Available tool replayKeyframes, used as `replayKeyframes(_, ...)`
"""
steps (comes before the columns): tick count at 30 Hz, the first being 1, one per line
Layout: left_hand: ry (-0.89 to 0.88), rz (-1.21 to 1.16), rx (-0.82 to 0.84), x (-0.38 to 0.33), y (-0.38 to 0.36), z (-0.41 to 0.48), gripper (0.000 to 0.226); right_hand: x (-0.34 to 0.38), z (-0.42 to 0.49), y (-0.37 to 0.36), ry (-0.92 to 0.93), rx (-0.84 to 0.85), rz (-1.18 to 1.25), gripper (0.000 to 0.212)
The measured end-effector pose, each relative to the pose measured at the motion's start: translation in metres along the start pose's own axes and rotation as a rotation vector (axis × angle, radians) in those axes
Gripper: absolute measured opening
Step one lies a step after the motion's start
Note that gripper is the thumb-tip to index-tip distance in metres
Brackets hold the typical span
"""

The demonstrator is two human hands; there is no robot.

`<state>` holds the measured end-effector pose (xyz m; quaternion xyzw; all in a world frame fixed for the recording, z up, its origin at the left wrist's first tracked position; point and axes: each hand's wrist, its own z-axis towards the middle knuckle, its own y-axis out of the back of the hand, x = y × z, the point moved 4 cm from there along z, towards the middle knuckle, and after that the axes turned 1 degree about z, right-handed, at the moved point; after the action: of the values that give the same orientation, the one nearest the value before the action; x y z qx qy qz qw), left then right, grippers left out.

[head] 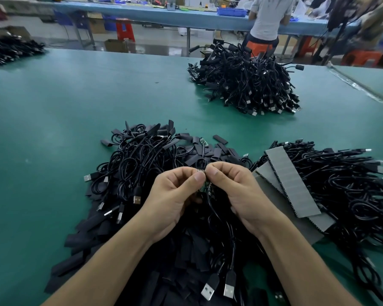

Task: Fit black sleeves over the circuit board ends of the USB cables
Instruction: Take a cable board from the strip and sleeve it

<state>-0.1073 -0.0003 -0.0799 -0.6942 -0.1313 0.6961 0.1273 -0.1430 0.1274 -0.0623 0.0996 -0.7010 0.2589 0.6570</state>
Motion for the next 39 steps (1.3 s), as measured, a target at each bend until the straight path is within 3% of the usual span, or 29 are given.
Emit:
replayKeyframes(7, 0.027, -0.058, -0.017, -0.001, -0.001, 0.0, 0.028, -0.001, 0.0, -0.004, -0.007, 0.008, 0.1, 0.015)
replayKeyframes(12, -0.013, -0.176, -0.049, -0.003, -0.003, 0.0, 0.016, 0.0, 0.003, -0.002, 0.049, -0.111, 0.004, 0.013)
replayKeyframes(18, -0.292, -0.27, -0.165, -0.042, 0.012, 0.003, 0.022, 0.057, -0.01, 0.032, 0.431, -0.685, -0.781, 0.018)
replayKeyframes(20, -0.417, -0.183, -0.228, -0.065, 0.019, 0.002, 0.02, 0.07, -0.017, 0.042, 0.425, -0.8, -1.002, 0.007)
replayKeyframes(22, -0.503, -0.081, -0.273, -0.083, 0.021, -0.001, 0.017, 0.07, -0.019, 0.05, 0.266, -0.868, -1.248, 0.019)
replayKeyframes(25, -0.52, 0.148, -0.342, -0.089, 0.018, -0.006, 0.023, 0.064, -0.022, 0.044, 0.138, -0.844, -1.444, 0.05)
replayKeyframes(27, -0.447, 0.322, -0.368, -0.082, 0.018, -0.004, 0.026, 0.064, -0.023, 0.03, 0.232, -0.76, -1.472, 0.044)
replayKeyframes(29, -0.336, 0.439, -0.313, -0.073, 0.019, 0.002, 0.033, 0.062, -0.02, 0.016, 0.297, -0.57, -1.453, 0.024)
replayKeyframes(31, -0.296, 0.668, -0.226, -0.067, 0.019, 0.004, 0.036, 0.05, -0.018, 0.009, 0.201, -0.346, -1.436, 0.019)
replayKeyframes(33, -0.313, 0.89, -0.191, -0.065, 0.02, 0.002, 0.023, 0.032, -0.017, 0.009, 0.031, -0.21, -1.552, 0.03)
replayKeyframes(36, -0.306, 1.048, -0.195, -0.066, 0.021, -0.002, 0.025, 0.018, -0.017, 0.013, -0.115, -0.171, -1.661, 0.043)
replayKeyframes(39, -0.333, 1.143, -0.24, -0.073, 0.02, -0.006, 0.017, 0.018, -0.015, 0.017, -0.086, -0.188, -1.572, 0.036)
